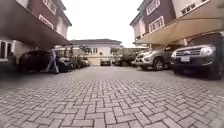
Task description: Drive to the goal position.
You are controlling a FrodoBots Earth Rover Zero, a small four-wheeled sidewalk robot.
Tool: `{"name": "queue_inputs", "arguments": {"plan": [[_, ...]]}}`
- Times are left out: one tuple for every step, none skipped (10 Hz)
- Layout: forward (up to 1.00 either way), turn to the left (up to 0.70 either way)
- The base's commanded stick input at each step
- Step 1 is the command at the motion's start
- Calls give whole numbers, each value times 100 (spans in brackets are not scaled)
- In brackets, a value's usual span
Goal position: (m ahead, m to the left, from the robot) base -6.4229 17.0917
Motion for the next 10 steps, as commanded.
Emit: {"name": "queue_inputs", "arguments": {"plan": [[70,0],[70,0],[70,0],[70,0],[70,0],[70,0],[70,0],[70,0],[70,0],[70,0]]}}
